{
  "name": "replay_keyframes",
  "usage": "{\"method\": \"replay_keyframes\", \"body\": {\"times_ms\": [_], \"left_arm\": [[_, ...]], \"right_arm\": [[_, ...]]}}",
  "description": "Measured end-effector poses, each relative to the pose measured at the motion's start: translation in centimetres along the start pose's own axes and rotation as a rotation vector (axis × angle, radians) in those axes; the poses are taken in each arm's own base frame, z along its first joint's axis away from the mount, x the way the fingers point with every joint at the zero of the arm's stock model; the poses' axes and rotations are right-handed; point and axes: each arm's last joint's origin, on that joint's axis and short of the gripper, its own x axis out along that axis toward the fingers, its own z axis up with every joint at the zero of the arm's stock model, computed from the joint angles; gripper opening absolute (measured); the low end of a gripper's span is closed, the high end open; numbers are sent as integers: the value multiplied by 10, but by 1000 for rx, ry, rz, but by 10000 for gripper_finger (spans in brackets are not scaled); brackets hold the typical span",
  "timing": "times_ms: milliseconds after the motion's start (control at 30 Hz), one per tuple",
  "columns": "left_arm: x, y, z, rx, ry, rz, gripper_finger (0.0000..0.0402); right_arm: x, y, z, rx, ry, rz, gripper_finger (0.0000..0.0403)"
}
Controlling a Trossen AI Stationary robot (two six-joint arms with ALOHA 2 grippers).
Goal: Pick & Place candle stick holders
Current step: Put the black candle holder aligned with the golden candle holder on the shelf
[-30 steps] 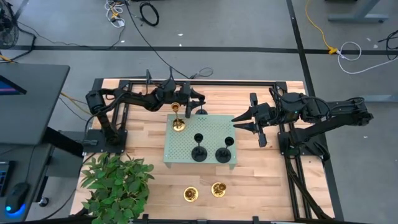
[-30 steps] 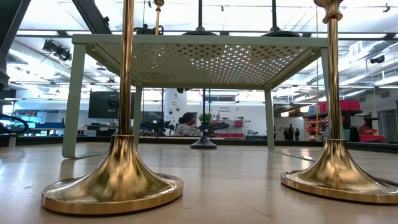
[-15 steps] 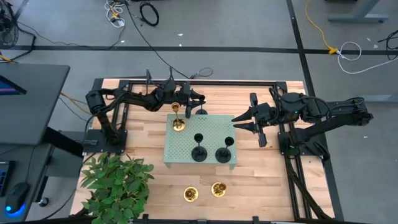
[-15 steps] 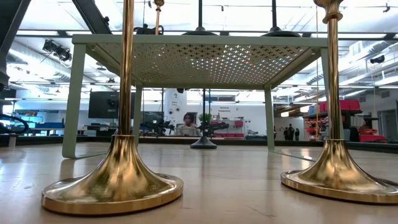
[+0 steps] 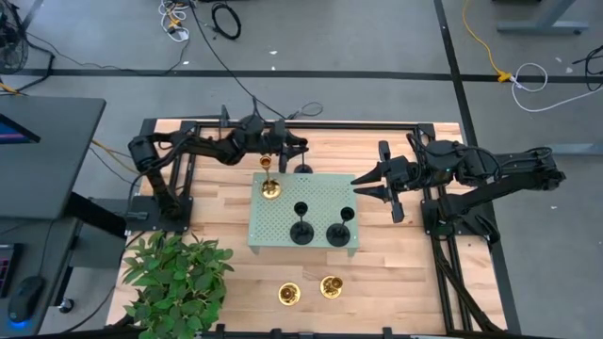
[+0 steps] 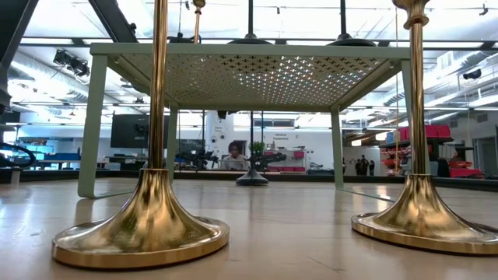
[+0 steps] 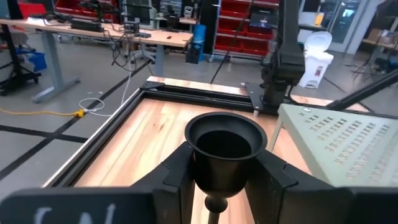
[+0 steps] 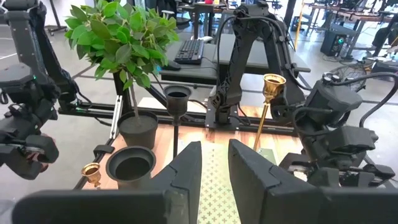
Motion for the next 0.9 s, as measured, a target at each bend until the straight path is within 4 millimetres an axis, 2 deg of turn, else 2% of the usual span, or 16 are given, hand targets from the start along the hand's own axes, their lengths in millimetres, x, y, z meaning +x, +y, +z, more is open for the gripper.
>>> {"method": "replay_keyframes", "body": {"times_ms": [167,467,900], "left_arm": [[-5,3,8,-9,-18,-4,105],[-21,-3,40,13,-76,-3,107],[-74,-19,99,39,-117,39,105]], "right_arm": [[0,0,0,0,2,0,79],[0,0,-1,0,15,0,79],[0,0,-2,0,16,1,79]]}}
